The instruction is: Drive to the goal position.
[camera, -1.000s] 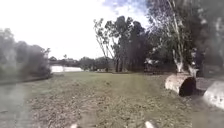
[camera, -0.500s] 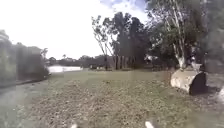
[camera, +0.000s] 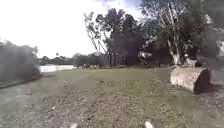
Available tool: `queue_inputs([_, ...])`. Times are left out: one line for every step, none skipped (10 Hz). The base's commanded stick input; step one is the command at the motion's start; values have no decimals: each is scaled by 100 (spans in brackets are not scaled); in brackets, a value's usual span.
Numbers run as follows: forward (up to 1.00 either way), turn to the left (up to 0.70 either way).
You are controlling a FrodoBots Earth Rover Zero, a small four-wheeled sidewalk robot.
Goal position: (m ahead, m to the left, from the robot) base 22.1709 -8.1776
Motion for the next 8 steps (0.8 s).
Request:
queue_inputs([70, 0])
queue_inputs([70, 0])
queue_inputs([70, -4])
queue_inputs([70, -27])
queue_inputs([70, -27])
queue_inputs([70, -27])
queue_inputs([70, -26])
queue_inputs([70, -26])
